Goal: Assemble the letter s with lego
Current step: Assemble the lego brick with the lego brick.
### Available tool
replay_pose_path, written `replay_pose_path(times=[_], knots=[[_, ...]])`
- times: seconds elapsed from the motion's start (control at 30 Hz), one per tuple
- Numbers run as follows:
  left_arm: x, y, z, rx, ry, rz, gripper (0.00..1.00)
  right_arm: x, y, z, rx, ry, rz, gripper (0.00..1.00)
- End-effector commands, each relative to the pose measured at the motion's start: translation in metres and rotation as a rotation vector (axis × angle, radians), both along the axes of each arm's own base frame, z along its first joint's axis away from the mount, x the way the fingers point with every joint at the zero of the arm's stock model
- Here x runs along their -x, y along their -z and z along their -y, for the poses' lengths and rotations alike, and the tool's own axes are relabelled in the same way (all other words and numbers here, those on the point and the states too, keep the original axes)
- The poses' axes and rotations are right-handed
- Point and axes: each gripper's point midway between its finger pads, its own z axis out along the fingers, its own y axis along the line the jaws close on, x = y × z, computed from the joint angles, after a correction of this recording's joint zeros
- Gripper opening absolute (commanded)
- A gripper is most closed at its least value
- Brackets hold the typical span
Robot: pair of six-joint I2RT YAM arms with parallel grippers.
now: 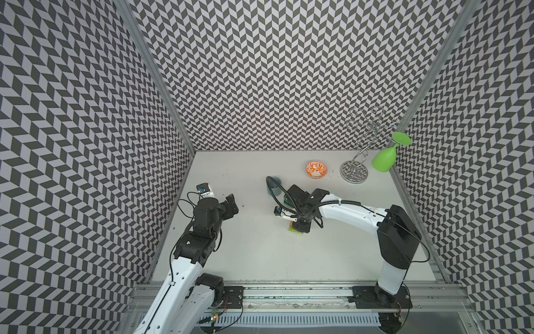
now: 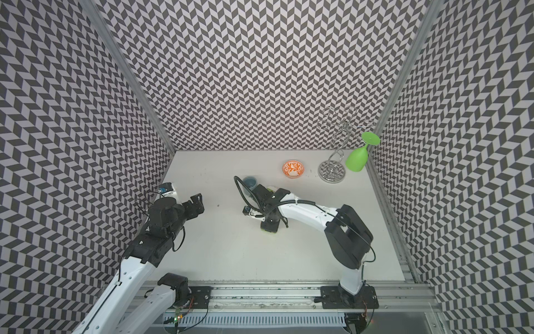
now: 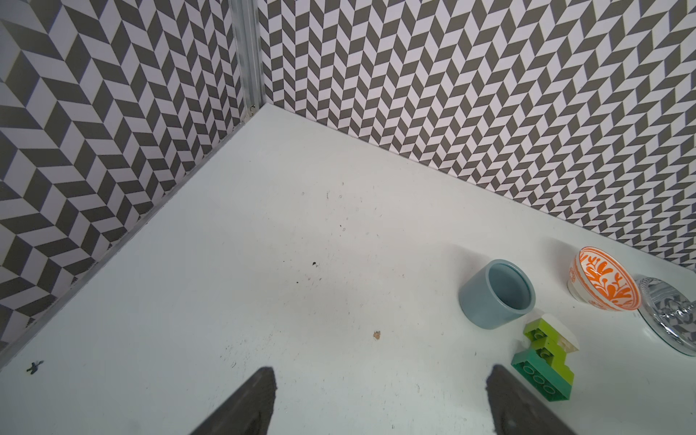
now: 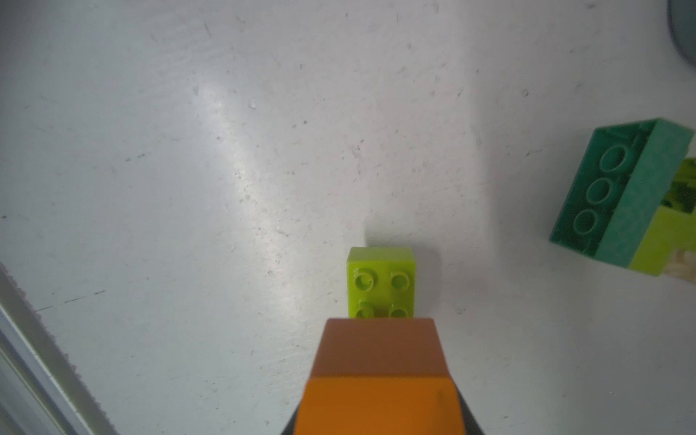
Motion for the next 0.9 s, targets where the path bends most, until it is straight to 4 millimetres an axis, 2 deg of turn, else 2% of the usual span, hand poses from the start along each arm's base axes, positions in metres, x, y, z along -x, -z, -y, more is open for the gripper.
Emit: replay_pose_path(times=[0.0,0.1,0.27,0.4,0.5,0.53,0.67,0.77,0.87], knots=[[0.001,-0.004,-0.005,-0.013,-0.013,0.014,0.89,-0.007,0.004,-0.011,0.027,-0.089,0.0,0.04],[0.001,-0.003,-0.005,-0.014,-0.015,0.012,0.89,-0.008,0.012,-0.02,0.034,-0.118,-0.028,0.1],[0.001,-0.003,-0.005,-0.013,-0.018,0.013,0.89,-0.003,0.018,-0.027,0.039,-0.156,-0.057,0.32],[0.001,-0.003,-0.005,-0.013,-0.018,0.012,0.89,-0.008,0.013,-0.025,0.045,-0.142,-0.028,0.69],[0.001,-0.003,-0.006,-0.014,-0.019,0.012,0.89,-0.012,-0.004,-0.027,0.009,-0.127,-0.001,0.95],[0.001,-0.004,-0.006,-0.014,-0.02,0.012,0.89,-0.014,-0.011,-0.028,-0.013,-0.121,0.012,0.99],[0.002,-0.004,-0.007,-0.016,-0.024,0.012,0.89,-0.02,-0.047,-0.022,-0.126,-0.081,0.081,0.99],[0.002,-0.004,-0.007,-0.016,-0.027,0.012,0.89,-0.023,-0.078,-0.012,-0.282,-0.02,0.185,0.99],[0.002,-0.004,-0.008,-0.016,-0.03,0.012,0.9,-0.014,-0.099,-0.002,-0.455,0.035,0.277,0.99]])
